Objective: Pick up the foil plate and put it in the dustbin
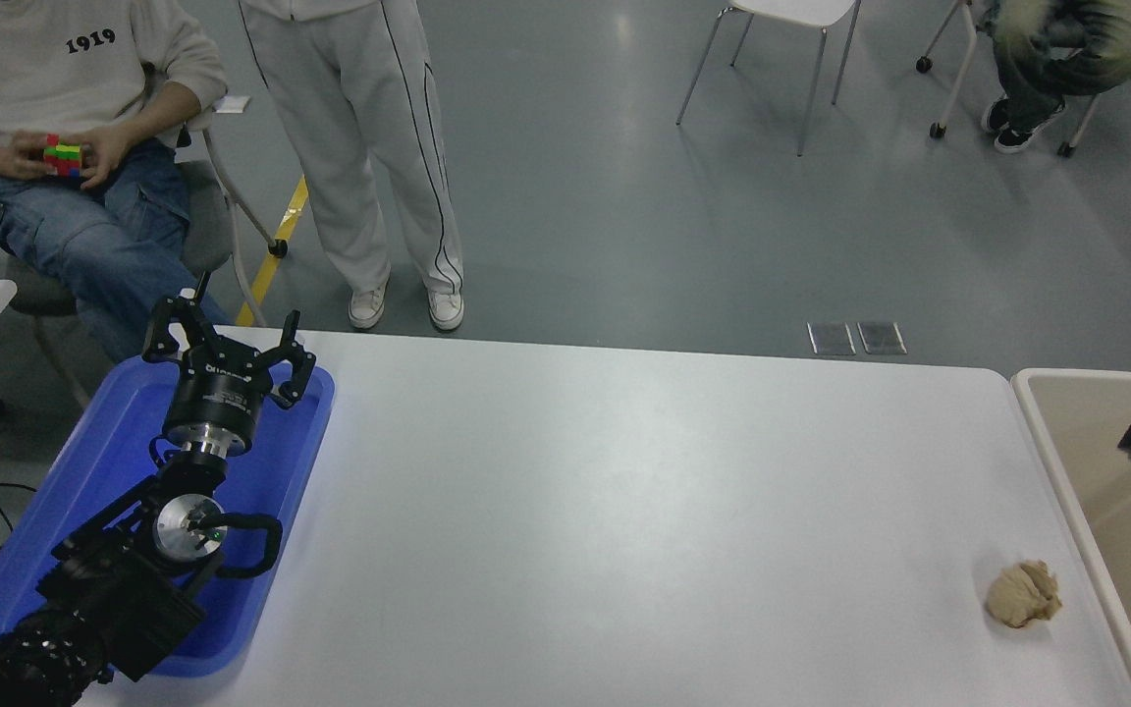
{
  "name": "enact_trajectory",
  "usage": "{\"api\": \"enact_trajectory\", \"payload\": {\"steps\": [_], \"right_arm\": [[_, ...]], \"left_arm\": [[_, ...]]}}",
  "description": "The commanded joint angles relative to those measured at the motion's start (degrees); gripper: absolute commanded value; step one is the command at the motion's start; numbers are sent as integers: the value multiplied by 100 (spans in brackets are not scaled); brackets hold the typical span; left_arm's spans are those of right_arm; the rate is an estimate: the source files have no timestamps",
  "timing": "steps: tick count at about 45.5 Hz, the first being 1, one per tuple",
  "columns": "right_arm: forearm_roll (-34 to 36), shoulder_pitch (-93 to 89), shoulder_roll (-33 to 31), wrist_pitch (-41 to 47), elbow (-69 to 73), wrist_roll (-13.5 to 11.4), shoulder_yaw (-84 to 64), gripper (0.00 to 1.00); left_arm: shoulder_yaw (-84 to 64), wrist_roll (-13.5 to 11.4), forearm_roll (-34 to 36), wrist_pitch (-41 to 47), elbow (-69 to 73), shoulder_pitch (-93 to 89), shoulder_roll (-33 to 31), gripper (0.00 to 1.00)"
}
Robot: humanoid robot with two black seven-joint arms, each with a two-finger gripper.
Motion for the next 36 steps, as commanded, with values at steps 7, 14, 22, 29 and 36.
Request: {"api": "enact_trajectory", "payload": {"steps": [7, 14, 22, 29, 36], "right_arm": [[-10, 2250, 555, 3033, 310, 2, -1273, 100], [-62, 2567, 1188, 3658, 327, 2, -1450, 100], [-89, 2909, 1760, 3658, 520, 2, -1432, 100], [-71, 3322, 1997, 3658, 766, 2, -1309, 100], [26, 3472, 2270, 3658, 881, 10, -845, 100]], "left_arm": [[0, 0, 0, 0, -2, 2, 1, 100], [0, 0, 0, 0, -2, 2, 1, 100], [0, 0, 0, 0, 7, -7, -8, 100], [9, 0, 0, 0, 7, -7, 1, 100], [9, 0, 0, 0, 7, -7, 1, 100]]}}
